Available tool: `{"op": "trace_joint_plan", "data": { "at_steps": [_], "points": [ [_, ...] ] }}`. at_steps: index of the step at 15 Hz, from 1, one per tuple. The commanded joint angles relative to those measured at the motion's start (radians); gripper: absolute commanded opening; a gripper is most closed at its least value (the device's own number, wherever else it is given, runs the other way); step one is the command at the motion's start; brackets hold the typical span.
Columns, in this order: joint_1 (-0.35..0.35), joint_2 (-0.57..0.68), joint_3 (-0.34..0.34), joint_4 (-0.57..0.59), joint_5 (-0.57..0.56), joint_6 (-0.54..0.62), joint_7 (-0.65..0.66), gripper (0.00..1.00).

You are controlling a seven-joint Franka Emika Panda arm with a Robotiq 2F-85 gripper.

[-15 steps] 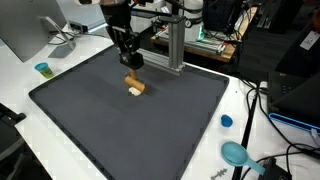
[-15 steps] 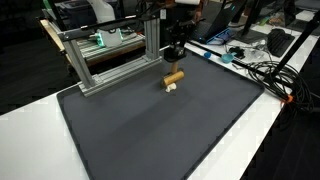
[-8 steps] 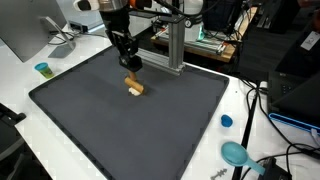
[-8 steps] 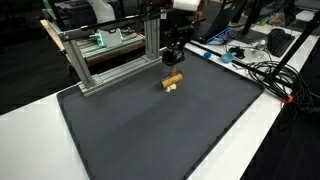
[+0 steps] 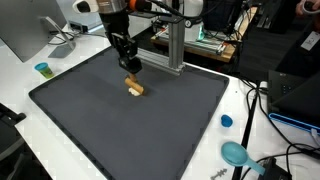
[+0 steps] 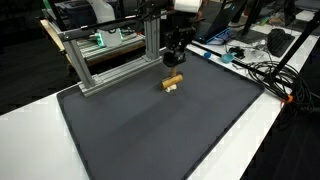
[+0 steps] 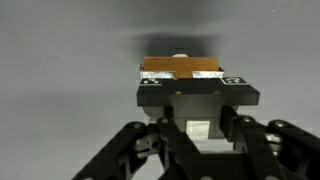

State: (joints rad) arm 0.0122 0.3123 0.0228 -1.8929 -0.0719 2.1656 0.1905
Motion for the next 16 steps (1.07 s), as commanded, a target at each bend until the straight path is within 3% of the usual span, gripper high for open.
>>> {"op": "trace_joint_plan", "data": {
  "at_steps": [1, 5, 10, 16],
  "points": [
    [0.010, 0.057, -0.010, 0.029, 0.023, 0.002, -0.006, 0.21],
    [0.010, 0.060, -0.012, 0.030, 0.024, -0.002, -0.003, 0.21],
    [0.019, -0.023, -0.034, 0.001, -0.028, 0.017, 0.046, 0.21],
    [0.013, 0.043, -0.028, 0.037, 0.004, -0.026, 0.021, 0.21]
  ]
}}
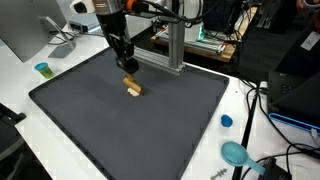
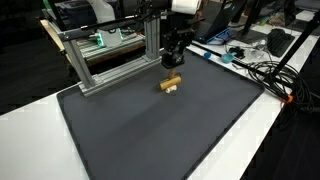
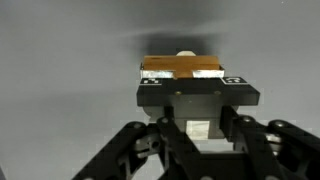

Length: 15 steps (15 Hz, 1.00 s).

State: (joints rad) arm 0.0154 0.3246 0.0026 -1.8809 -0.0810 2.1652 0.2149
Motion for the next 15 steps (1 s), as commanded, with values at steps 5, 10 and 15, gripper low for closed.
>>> {"op": "trace_joint_plan", "data": {
  "at_steps": [5, 10, 15],
  "points": [
    [0.014, 0.040, -0.023, 0.044, -0.013, 0.033, 0.025, 0.21],
    [0.006, 0.099, -0.036, 0.117, -0.006, 0.034, 0.017, 0.21],
    [0.011, 0.147, -0.045, 0.165, -0.004, 0.032, 0.020, 0.21]
  ]
}}
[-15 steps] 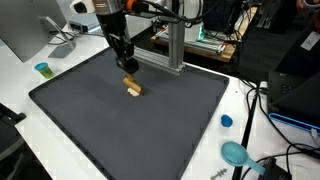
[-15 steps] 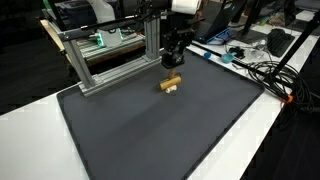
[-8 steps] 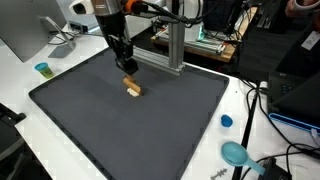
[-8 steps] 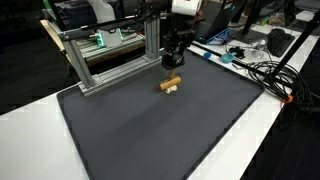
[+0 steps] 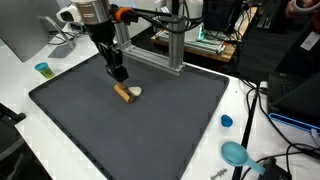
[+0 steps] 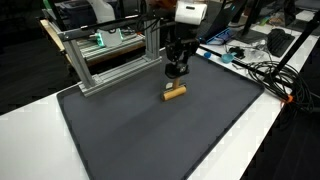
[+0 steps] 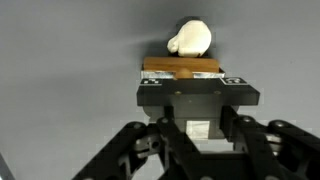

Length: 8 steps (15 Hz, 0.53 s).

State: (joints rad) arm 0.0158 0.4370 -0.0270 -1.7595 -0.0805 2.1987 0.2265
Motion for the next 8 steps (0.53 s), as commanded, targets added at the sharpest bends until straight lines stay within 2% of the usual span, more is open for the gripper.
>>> {"op": "trace_joint_plan", "data": {
  "at_steps": [1, 4, 8],
  "points": [
    [0.013, 0.013, -0.023, 0.041, -0.015, 0.010, 0.022, 0.21],
    [0.019, -0.079, -0.031, 0.003, -0.034, -0.028, 0.015, 0.21],
    [0.020, -0.127, 0.009, -0.017, -0.005, -0.074, -0.052, 0.21]
  ]
}}
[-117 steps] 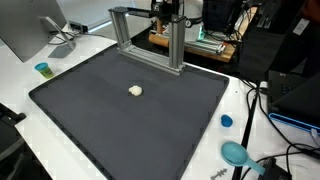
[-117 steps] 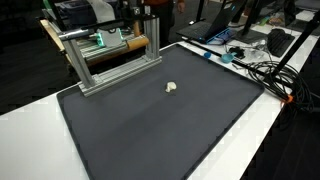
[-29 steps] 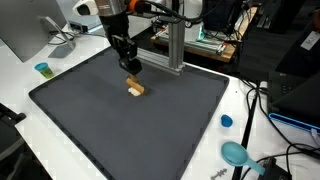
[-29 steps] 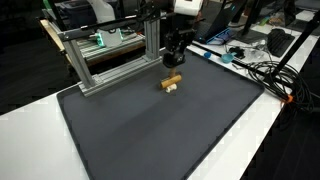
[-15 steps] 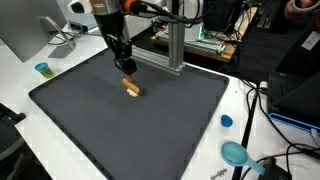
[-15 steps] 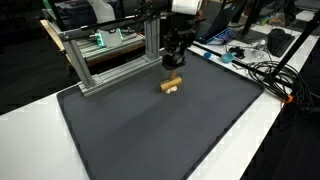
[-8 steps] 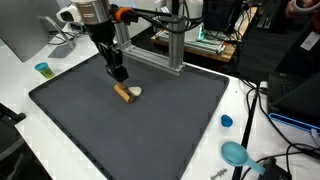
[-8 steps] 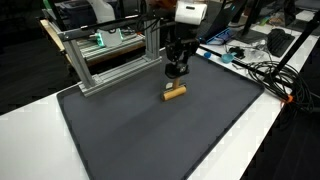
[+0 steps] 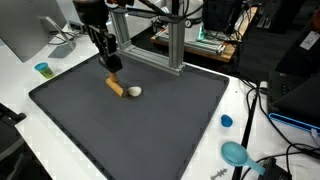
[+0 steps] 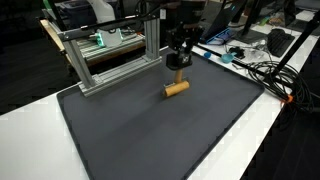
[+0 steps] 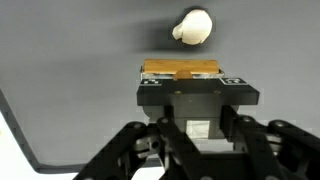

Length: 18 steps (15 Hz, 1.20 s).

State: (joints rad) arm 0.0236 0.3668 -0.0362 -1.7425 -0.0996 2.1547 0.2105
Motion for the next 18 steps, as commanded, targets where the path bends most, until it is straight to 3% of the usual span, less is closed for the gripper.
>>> {"op": "trace_joint_plan", "data": {
  "at_steps": [1, 8, 18],
  "points": [
    [0.015, -0.060, 0.027, -0.039, 0.022, -0.025, -0.040, 0.21],
    [0.034, -0.041, 0.031, -0.058, 0.014, -0.099, -0.014, 0.21],
    [0.016, 0.044, 0.014, -0.048, 0.030, -0.022, -0.002, 0.21]
  ]
}}
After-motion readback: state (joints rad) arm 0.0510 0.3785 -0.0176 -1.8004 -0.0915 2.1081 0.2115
